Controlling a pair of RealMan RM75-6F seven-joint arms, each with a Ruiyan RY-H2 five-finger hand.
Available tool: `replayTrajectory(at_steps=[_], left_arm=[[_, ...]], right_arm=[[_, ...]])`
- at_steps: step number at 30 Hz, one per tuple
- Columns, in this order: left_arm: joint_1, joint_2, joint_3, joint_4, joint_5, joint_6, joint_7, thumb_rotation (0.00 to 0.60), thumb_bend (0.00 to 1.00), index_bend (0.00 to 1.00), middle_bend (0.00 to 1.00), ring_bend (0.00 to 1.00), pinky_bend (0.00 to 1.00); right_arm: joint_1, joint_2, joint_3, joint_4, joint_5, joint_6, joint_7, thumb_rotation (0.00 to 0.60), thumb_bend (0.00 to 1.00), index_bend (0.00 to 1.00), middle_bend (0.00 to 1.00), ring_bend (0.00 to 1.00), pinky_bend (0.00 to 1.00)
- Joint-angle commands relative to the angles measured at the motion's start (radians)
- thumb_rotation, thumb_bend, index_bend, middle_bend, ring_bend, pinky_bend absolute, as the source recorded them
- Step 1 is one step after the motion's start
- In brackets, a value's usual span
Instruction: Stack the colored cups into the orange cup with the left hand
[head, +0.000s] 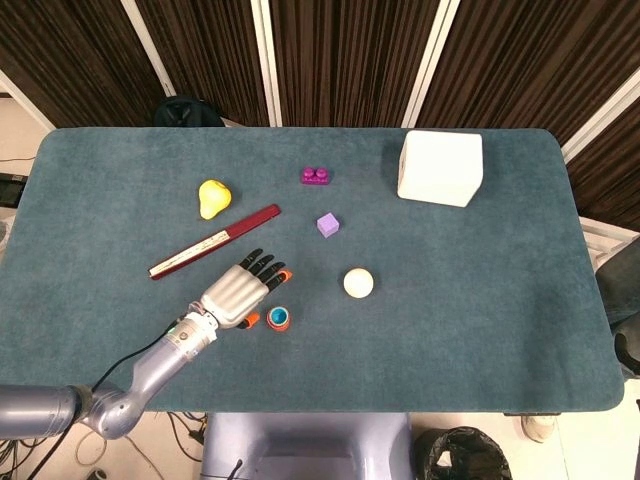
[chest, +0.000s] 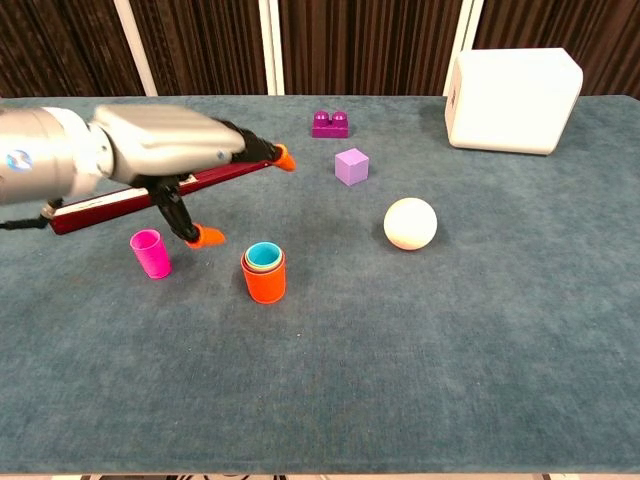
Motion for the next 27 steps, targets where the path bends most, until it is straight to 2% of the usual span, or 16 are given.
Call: replayTrajectory(at_steps=[1, 7, 14, 20, 27], left_arm=[[0.034, 0.052, 0.025, -0.031, 0.022, 0.037, -0.004, 0.6, 0.28, 0.21, 0.08, 0.0, 0.0], [0.083, 0.139, 0.073, -0.068, 0.038, 0.058, -0.023, 0.6, 0.28, 0.24, 0.08, 0.0, 0.0], [0.106, 0.172, 0.091, -0.062, 0.068, 0.04, -0.065, 0.6, 0.28, 0.26, 0.08, 0.0, 0.0], [0.141, 0.167, 0.113, -0.032, 0.078, 0.048, -0.07, 0.6, 0.28, 0.27, 0.08, 0.0, 0.0], [0.162, 0.111, 0.106, 0.036, 0.085, 0.04, -0.092, 0.6, 0.28, 0.27, 0.08, 0.0, 0.0]], right_arm=[[0.001, -0.001, -0.001, 0.001, 0.001, -0.002, -0.002, 0.6, 0.42, 0.04, 0.0, 0.04, 0.01], [0.004, -0.006, -0.003, 0.006, 0.004, -0.011, -0.007, 0.6, 0.42, 0.04, 0.0, 0.04, 0.01], [0.004, -0.008, -0.002, 0.007, 0.003, -0.007, -0.012, 0.6, 0.42, 0.04, 0.0, 0.04, 0.01], [0.001, -0.007, 0.001, 0.005, 0.005, -0.002, -0.006, 0.6, 0.42, 0.04, 0.0, 0.03, 0.01], [0.003, -0.01, -0.001, 0.01, 0.004, -0.007, -0.003, 0.6, 0.42, 0.04, 0.0, 0.04, 0.01]])
